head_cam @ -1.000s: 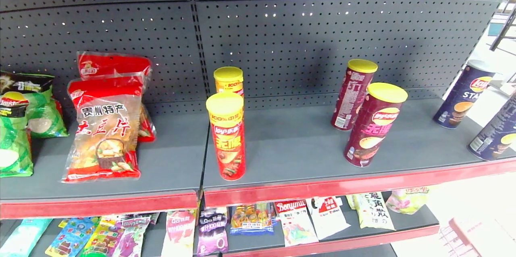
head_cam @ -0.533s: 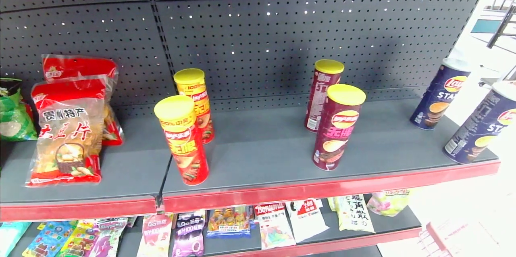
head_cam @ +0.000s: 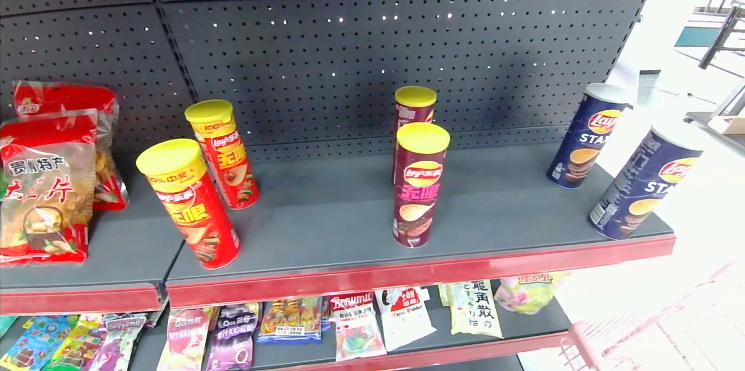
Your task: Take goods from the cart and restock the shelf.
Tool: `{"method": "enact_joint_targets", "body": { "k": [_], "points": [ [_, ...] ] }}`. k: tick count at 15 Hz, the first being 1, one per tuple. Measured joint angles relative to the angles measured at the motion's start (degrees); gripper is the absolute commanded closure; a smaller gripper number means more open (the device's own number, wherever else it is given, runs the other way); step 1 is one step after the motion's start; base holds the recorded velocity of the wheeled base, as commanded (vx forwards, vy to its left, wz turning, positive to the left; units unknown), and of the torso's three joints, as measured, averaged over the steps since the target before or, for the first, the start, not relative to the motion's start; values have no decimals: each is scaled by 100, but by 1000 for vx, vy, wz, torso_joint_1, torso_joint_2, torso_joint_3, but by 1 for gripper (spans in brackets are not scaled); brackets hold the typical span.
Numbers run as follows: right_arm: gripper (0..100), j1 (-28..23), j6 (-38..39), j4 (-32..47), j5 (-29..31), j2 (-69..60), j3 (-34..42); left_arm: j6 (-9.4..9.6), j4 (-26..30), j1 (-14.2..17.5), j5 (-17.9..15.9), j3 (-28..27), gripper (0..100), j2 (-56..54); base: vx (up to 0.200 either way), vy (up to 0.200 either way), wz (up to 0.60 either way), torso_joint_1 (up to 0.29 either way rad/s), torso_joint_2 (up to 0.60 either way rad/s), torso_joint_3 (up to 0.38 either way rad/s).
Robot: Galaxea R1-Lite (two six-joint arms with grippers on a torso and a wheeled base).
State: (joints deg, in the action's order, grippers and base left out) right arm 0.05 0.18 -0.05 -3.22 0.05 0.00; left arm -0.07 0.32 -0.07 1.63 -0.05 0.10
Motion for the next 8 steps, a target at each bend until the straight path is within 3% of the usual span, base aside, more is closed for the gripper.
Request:
{"method": "enact_joint_targets", "body": {
  "k": [8],
  "points": [
    [0,2,0,-5,2,0,0,-6,4,-6,2,2,0,0,0,0,0,0,0,0]
  ]
}}
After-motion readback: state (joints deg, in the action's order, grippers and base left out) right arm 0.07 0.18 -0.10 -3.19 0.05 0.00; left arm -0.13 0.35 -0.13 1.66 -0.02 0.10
